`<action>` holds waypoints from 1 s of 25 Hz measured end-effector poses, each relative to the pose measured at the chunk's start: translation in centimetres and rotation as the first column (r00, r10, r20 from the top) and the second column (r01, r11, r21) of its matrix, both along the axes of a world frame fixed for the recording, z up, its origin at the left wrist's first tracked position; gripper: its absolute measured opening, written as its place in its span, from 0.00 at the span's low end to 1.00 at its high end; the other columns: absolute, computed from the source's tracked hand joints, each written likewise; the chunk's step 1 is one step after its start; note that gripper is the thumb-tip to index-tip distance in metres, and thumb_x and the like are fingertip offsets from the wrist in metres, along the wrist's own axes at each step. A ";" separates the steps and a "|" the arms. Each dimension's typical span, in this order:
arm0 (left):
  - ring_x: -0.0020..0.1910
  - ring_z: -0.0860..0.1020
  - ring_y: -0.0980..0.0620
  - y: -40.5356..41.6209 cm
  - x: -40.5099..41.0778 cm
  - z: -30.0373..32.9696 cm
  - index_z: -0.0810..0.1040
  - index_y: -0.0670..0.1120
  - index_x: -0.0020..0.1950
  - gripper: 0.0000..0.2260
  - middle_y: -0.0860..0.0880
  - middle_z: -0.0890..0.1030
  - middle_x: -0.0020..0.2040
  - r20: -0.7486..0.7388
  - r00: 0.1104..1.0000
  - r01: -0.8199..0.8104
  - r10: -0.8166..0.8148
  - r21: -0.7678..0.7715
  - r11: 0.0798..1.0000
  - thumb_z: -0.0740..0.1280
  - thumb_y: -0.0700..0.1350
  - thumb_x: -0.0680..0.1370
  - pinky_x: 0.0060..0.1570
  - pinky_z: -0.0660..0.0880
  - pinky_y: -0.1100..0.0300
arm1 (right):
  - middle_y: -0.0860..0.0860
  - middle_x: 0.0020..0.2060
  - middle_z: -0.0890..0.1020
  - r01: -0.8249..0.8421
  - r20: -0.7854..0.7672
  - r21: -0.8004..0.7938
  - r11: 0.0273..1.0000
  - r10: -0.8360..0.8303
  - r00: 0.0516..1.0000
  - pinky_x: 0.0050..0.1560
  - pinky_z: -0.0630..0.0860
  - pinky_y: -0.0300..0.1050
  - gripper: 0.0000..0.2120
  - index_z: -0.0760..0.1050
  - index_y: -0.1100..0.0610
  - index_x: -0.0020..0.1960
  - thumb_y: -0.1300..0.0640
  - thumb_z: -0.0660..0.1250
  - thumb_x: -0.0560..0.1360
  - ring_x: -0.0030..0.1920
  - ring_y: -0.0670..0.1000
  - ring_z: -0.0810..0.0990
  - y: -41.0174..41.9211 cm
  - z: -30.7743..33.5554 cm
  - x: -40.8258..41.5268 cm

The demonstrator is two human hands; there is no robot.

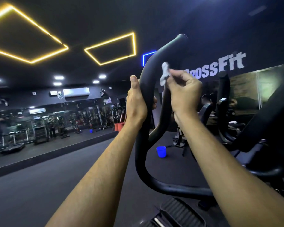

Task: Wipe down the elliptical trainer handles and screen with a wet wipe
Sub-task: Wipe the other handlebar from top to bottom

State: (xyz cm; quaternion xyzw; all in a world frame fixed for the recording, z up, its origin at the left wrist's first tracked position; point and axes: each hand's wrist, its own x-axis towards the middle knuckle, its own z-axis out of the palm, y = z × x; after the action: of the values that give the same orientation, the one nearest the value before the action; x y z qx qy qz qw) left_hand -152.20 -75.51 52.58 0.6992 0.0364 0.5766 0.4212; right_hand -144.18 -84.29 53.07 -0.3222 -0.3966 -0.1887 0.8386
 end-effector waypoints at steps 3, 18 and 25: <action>0.30 0.80 0.43 -0.2 -0.1 -0.1 0.81 0.39 0.52 0.37 0.38 0.82 0.33 -0.010 1.000 -0.005 0.005 0.001 1.000 0.42 0.64 0.86 0.36 0.78 0.50 | 0.50 0.39 0.86 -0.188 -0.159 0.118 0.975 0.205 0.966 0.48 0.81 0.45 0.10 0.83 0.54 0.46 0.68 0.70 0.77 0.40 0.48 0.84 1.2 1.3 -1.2; 0.30 0.78 0.71 -0.4 -0.3 0.1 0.61 0.51 0.83 0.25 0.63 0.77 0.49 0.026 0.997 -0.073 0.073 0.002 0.997 0.45 0.58 0.88 0.34 0.73 0.75 | 0.45 0.38 0.87 -0.138 0.032 -0.349 0.927 0.159 0.987 0.52 0.82 0.45 0.10 0.83 0.50 0.43 0.64 0.73 0.76 0.41 0.44 0.84 -0.2 -1.6 0.4; 0.61 0.82 0.35 1.9 1.2 -0.7 0.61 0.66 0.80 0.40 0.44 0.80 0.70 -0.075 0.995 -0.068 0.063 -0.068 0.995 0.48 0.83 0.72 0.65 0.76 0.33 | 0.48 0.41 0.87 0.127 0.181 -0.432 0.893 -0.052 0.982 0.47 0.82 0.45 0.07 0.84 0.52 0.46 0.61 0.69 0.77 0.42 0.45 0.85 0.4 -0.9 0.4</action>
State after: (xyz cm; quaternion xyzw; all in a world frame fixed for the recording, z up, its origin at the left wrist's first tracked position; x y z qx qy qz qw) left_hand -150.97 -73.61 51.89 0.7030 0.0950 0.5626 0.4246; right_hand -143.77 -83.90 52.15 -0.5055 -0.4816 -0.1583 0.6982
